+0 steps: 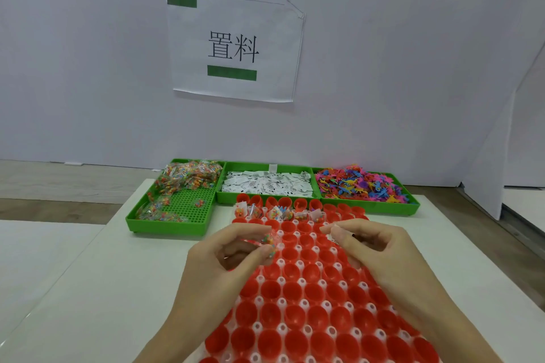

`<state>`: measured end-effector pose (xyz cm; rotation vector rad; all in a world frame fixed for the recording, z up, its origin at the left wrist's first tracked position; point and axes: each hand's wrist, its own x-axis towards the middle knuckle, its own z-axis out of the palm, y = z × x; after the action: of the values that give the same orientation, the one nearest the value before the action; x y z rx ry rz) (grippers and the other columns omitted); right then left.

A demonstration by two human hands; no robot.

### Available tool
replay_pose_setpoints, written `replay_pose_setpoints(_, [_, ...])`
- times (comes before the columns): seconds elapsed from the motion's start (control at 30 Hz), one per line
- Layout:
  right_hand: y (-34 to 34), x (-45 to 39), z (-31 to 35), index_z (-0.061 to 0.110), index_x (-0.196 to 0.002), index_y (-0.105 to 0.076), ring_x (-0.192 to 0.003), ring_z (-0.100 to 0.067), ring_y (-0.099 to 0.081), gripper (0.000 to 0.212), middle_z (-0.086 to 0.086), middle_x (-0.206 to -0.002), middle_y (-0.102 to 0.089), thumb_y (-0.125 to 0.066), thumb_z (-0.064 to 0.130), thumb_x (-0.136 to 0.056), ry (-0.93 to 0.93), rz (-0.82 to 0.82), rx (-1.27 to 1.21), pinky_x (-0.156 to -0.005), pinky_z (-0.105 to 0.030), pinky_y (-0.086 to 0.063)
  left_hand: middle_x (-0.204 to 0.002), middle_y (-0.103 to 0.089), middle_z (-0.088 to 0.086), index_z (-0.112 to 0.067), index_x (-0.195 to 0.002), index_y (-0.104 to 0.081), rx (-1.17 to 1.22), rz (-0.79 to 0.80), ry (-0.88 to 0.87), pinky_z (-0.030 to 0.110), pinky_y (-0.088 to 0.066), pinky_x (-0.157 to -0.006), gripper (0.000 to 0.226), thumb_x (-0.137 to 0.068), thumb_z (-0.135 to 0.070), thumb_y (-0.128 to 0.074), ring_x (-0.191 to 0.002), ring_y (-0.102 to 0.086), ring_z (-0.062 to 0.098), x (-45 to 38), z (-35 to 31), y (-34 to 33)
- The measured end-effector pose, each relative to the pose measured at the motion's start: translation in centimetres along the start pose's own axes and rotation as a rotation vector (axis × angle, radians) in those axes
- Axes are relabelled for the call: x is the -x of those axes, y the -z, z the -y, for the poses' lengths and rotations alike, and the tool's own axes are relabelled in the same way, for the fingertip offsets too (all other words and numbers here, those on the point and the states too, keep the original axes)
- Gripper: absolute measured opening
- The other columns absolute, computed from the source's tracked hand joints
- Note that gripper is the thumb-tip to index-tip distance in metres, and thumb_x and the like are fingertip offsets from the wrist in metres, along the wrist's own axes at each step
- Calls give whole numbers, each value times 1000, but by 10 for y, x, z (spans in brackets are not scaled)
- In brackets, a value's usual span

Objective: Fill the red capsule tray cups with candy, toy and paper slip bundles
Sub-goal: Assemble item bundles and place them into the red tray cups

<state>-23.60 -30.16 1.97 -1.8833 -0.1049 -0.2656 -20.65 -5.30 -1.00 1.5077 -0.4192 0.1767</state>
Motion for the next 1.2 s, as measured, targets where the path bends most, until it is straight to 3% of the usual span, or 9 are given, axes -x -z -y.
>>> replay_pose_setpoints(0.1, [-4, 5, 3, 36, -101, -80, -62, -6, -56, 19, 6, -64, -62, -67, 44, -90, -60, 56, -76, -72, -16, -51, -93, -78, 10, -27, -105, -79, 37, 57, 18, 20, -58, -78, 29, -85, -6, -77, -86, -78, 25, 6, -8, -6])
replay_pose_setpoints(0.23, [-16, 11, 6, 30, -101, -82, -93, -8, -73, 16, 3, -99, -79, -69, 27, -94, -143, 126, -186, -82, -18, -56, -93, -78, 8, -26, -106, -80, 28, 103, 19, 22, -59, -81, 29, -81, -12, -81, -87, -78, 24, 12, -14, -12])
replay_pose_setpoints(0.3, [-23, 14, 8, 32, -102, -82, -99, -1, -70, 15, 8, -101, -78, -70, 30, -92, -156, 137, -206, -87, -16, -54, -92, -76, 9, -25, -105, -81, 36, 118, 37, 24, -60, -81, 29, -78, -14, -82, -85, -77, 26, 14, -14, -17])
replay_pose_setpoints(0.4, [-31, 18, 9, 38, -101, -80, -97, -1, -71, 16, 10, -97, -78, -74, 31, -89, -112, 66, -154, -89, -14, -52, -88, -75, 8, -24, -105, -80, 15, 154, 51, 24, -60, -76, 28, -78, -15, -84, -82, -77, 25, 17, -13, -22])
replay_pose_setpoints(0.6, [-42, 22, 11, 24, -89, -79, -79, -13, -72, 8, -3, -87, -77, -80, 29, -82, -77, 26, -238, -74, -20, -56, -85, -74, 12, -22, -102, -76, 44, 101, 71, 31, -62, -74, 31, -74, -13, -86, -77, -77, 29, 17, -12, -25])
replay_pose_setpoints(0.73, [-42, 20, 10, 19, -92, -80, -87, -19, -75, 15, -7, -90, -78, -79, 31, -83, -132, 93, -300, -79, -25, -59, -83, -75, 11, -25, -98, -80, 27, 96, 97, 26, -60, -72, 29, -72, -18, -92, -76, -76, 24, 16, -11, -25])
replay_pose_setpoints(0.9, [-43, 19, 8, 17, -98, -82, -99, -22, -75, 20, -8, -100, -79, -76, 32, -86, -198, 154, -402, -87, -27, -60, -79, -75, 12, -22, -90, -83, 6, 52, 109, 30, -62, -73, 25, -65, -22, -86, -75, -76, 26, 15, -11, -22])
replay_pose_setpoints(1.03, [-46, 21, 10, 26, -99, -83, -97, -16, -75, 19, -2, -98, -80, -78, 36, -83, -172, 115, -350, -88, -22, -58, -77, -76, 13, -19, -86, -83, 33, 20, 118, 33, -64, -76, 25, -62, -21, -88, -75, -76, 30, 13, -10, -22])
replay_pose_setpoints(1.2, [-46, 21, 13, 26, -97, -83, -89, -18, -75, 15, -5, -91, -79, -75, 30, -85, -92, 64, -327, -83, -23, -58, -84, -79, 12, -16, -86, -82, 88, 11, 154, 22, -60, -74, 24, -63, -20, -88, -83, -77, 23, 10, -10, -20])
